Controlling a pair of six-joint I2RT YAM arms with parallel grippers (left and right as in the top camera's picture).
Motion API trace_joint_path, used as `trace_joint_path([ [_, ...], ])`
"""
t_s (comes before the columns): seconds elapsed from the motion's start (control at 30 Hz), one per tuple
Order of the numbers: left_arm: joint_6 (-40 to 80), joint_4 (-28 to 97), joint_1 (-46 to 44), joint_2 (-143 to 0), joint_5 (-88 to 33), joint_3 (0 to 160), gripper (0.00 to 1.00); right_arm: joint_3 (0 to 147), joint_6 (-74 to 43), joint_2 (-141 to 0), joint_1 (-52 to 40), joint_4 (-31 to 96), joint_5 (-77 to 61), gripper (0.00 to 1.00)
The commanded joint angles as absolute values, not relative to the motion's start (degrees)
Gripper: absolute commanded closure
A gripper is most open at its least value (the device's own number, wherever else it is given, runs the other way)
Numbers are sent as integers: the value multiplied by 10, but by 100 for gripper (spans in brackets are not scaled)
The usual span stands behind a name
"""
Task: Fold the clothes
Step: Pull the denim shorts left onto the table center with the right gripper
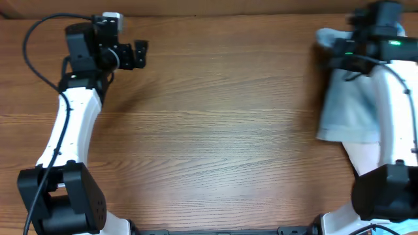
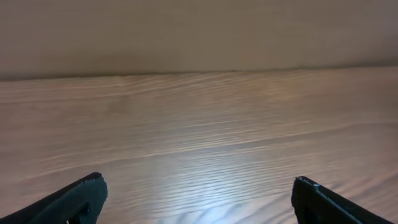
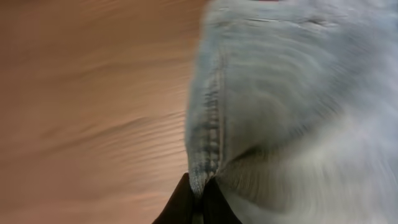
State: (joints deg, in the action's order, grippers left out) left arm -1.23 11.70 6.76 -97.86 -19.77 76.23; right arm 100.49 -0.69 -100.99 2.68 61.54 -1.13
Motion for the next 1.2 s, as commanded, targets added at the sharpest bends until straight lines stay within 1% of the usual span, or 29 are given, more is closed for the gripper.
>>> trace_joint_path([
  [0.0, -13, 134, 100, -965, -206, 775, 3, 1022, -34, -998, -93, 615, -62, 96],
  [0.07, -21, 141, 106, -965, -206, 775, 3, 1022, -42, -1007, -151, 612, -63, 96],
  [0.17, -58, 154, 106, -965, -203, 775, 3, 1022, -63, -1027, -233, 603, -67, 90],
  [0.2, -69, 159, 105, -965, -203, 775, 3, 1022, -63, -1034, -256, 601, -71, 83],
  [0.27, -77, 166, 101, -965, -196, 775, 3, 1022, -63, -1047, -295, 596, -82, 76],
  [0.3, -78, 170, 98, -965, -189, 775, 3, 1022, -63, -1052, -313, 595, -88, 64],
  [0.33, -78, 171, 97, -965, -184, 775, 2, 1022, -63, -1054, -325, 595, -92, 59],
  [0.43, -91, 179, 92, -965, -185, 775, 2, 1024, -81, -1051, -336, 601, -92, 56],
  [0.47, -96, 185, 87, -966, -185, 775, 2, 1026, -87, -1048, -329, 607, -91, 50],
  [0.53, -106, 193, 79, -968, -187, 775, 3, 1031, -94, -1040, -307, 616, -91, 44],
  [0.73, -167, 199, -8, -1004, -182, 774, 3, 1044, -130, -1022, -159, 625, -91, 34],
  [0.77, -170, 192, -33, -1019, -168, 774, 3, 1044, -136, -1022, -125, 625, -91, 33],
  [0.87, -172, 167, -84, -1058, -147, 774, 2, 1043, -135, -1022, -63, 628, -92, 32],
  [0.97, -171, 143, -119, -1099, -144, 774, 2, 1043, -135, -1022, -8, 637, -91, 32],
  [1.03, -152, 128, -133, -1126, -131, 774, 2, 1043, -135, -1022, 17, 645, -91, 32],
  [1.17, -110, 91, -146, -1172, -116, 775, 3, 1042, -135, -1022, 34, 655, -91, 32],
])
